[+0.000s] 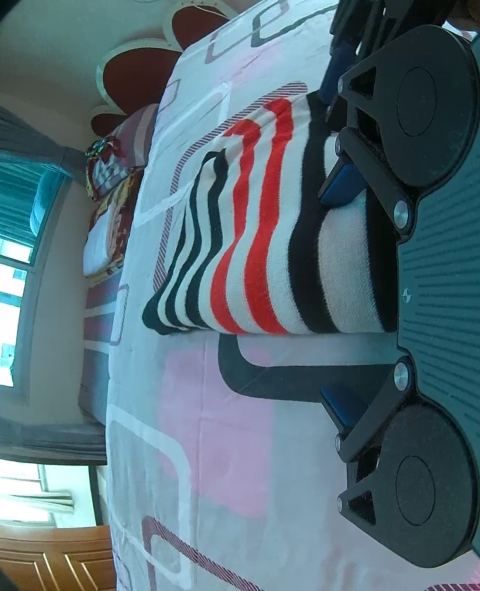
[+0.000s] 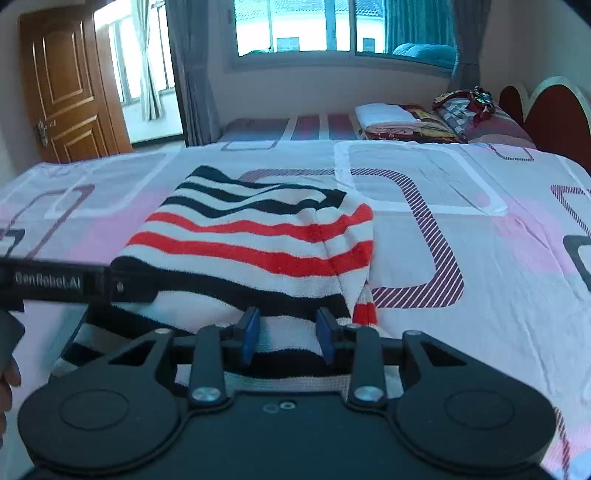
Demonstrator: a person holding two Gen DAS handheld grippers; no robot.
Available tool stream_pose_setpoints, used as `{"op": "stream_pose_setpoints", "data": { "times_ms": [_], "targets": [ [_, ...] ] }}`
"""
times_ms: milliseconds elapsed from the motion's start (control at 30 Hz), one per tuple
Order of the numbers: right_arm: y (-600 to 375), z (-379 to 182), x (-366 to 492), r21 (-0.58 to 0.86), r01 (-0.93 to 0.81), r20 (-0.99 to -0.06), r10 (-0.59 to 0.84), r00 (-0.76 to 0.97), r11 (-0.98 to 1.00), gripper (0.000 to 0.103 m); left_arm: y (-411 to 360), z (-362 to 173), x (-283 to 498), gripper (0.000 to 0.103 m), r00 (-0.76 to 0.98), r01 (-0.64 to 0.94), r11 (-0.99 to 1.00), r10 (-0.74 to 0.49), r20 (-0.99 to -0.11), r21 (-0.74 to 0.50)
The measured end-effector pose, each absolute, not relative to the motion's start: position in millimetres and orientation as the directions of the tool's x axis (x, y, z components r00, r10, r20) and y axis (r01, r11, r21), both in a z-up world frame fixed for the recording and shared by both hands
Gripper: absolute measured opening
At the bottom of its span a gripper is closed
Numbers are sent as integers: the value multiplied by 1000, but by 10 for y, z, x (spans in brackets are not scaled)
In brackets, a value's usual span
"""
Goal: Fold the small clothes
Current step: 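Release the folded sweater bundle and withdraw both tools, then grasp the striped sweater bundle end with the right tool and lift it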
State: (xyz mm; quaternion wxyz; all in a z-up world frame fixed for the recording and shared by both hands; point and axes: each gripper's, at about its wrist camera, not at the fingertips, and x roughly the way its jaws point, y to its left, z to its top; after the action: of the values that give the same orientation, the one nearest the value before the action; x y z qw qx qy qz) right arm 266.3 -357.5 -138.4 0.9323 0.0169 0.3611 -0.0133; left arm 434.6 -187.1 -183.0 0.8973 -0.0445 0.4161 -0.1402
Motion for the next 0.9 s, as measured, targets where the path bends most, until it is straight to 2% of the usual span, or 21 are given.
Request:
{"op": "stream_pose_setpoints", "data": {
  "times_ms": [367,600,800,900],
  "targets": [
    [-3530,-1202,2421,35,22,-655,6,756,999,35,-1902,-1807,4175,103,587,232,952,-301,-752,-199],
    [-3525,-1297,2295,-10,21,-674,-23,738,1000,39,-1875,-1979,4059,103,529,236,944,-324,-784,-231],
    [-3514,-1271,2164,-9,36,-656,-34,754,999,34,-1875,-2015,4020,103,526,245,940,-336,-782,-239],
    [-3535,-1384,2131,-33,30,-686,-44,727,999,29,-1918,-2044,3998,103,524,268,939,-331,-784,-217]
  ]
}}
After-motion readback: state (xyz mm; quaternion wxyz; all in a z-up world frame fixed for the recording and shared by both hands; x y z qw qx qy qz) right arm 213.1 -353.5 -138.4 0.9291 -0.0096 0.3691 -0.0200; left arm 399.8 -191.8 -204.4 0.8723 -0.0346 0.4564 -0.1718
